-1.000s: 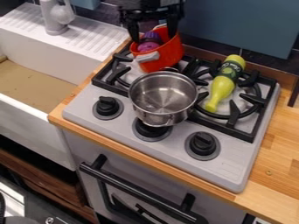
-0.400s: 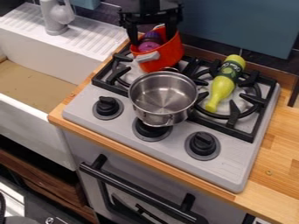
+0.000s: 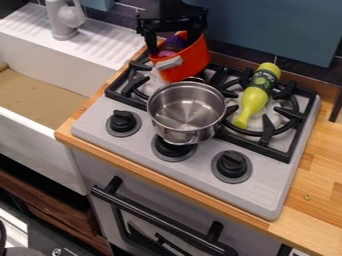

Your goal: Move the cupcake to the silver pot

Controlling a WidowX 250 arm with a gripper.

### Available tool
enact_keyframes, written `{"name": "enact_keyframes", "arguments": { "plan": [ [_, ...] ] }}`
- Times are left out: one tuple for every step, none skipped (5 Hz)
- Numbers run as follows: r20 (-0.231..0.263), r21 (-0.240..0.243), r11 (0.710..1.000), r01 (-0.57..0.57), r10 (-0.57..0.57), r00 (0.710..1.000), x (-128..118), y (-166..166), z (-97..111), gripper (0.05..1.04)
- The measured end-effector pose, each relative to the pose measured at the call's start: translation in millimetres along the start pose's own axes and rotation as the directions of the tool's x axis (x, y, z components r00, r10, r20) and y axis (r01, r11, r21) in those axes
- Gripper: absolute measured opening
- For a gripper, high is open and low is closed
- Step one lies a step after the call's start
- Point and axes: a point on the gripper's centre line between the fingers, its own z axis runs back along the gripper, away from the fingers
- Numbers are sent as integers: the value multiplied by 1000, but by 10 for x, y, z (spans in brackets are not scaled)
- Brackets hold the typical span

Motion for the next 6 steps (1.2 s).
{"name": "enact_keyframes", "arguments": {
  "plan": [
    [10, 3, 1000, -5, 5, 1000, 11, -31, -9, 964],
    [9, -1, 1000, 12, -12, 1000, -32, -15, -31, 858],
    [10, -9, 1000, 28, -28, 1000, -89, -6, -3, 858],
    [7, -12, 1000, 13, -13, 1000, -139, -9, 51, 858],
    [-15, -8, 1000, -27, 27, 1000, -138, -15, 99, 858],
    [26, -39, 996, -76, 77, 997, -73, -40, 298, 858]
  ]
}}
